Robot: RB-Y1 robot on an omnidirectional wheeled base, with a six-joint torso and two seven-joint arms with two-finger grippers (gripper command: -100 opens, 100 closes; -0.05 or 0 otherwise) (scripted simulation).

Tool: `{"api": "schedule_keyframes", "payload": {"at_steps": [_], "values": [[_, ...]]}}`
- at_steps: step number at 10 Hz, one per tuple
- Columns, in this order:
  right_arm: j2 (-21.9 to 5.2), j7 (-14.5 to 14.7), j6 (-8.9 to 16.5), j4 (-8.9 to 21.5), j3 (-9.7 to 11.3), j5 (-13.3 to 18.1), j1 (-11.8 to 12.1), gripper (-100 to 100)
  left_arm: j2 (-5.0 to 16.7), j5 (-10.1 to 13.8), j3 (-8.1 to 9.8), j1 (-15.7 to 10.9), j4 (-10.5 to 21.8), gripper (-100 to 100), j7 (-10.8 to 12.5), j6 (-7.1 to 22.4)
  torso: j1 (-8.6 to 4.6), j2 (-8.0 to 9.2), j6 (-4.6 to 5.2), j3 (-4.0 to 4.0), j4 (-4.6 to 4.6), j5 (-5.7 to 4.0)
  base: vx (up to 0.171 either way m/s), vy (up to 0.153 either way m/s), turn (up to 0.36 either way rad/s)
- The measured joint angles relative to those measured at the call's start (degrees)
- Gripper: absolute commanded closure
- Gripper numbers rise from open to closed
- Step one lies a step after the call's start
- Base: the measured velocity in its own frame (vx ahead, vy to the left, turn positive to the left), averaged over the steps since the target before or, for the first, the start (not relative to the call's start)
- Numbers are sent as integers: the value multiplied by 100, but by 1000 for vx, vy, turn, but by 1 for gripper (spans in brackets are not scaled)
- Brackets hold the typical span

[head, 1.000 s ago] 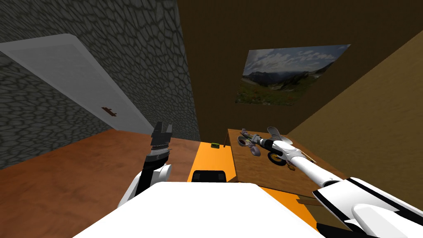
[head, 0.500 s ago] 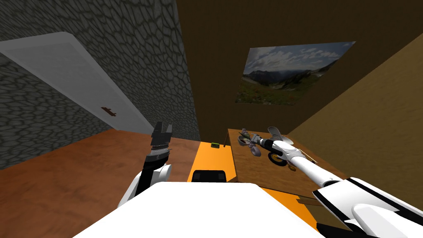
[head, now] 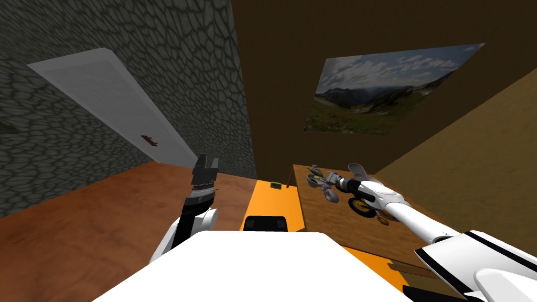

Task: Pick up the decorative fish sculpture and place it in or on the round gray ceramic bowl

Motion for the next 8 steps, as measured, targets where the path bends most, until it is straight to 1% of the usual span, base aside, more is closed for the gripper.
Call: {"api": "schedule_keyframes", "payload": {"at_steps": [1, 3, 4, 5, 6, 7, 8], "values": [[-50, 90, -139, 211, 19, -157, -49, -100, 0, 0, 0, 0, 0, 0, 0, 0, -3, -1, -2, -1, 0, -2, 29, 58, 81], [-257, 280, -286, 229, -16, -524, 181, -100, 0, 0, 0, 0, 0, 0, 0, 0, -3, -4, -1, -2, -1, -2, 26, 44, 44], [-309, 334, -388, 348, -15, -613, 157, -100, 0, 0, 0, 0, 0, 0, 0, 0, -11, -1, 0, -1, 0, -3, 12, 29, 45], [-341, 422, -525, 531, -8, -724, 122, -100, 0, 0, 0, 0, 0, 0, 0, 0, -13, 1, -1, 0, 0, -5, 20, 40, 77], [-455, 480, -575, 491, -15, -893, 235, -100, 0, 0, 0, 0, 0, 0, 0, 0, -10, 0, -1, 0, 0, -3, 11, 17, 10], [-469, 488, -577, 479, -17, -913, 248, 0, 0, 0, 1, 0, 0, 0, 0, 0, -17, 2, -1, 1, 0, -6, 0, 0, 0], [-467, 488, -577, 480, -17, -911, 247, 0, 1, 0, 1, 0, 0, 0, 0, 0, -22, 5, 0, 3, 1, -7, 0, 0, 0]]}}
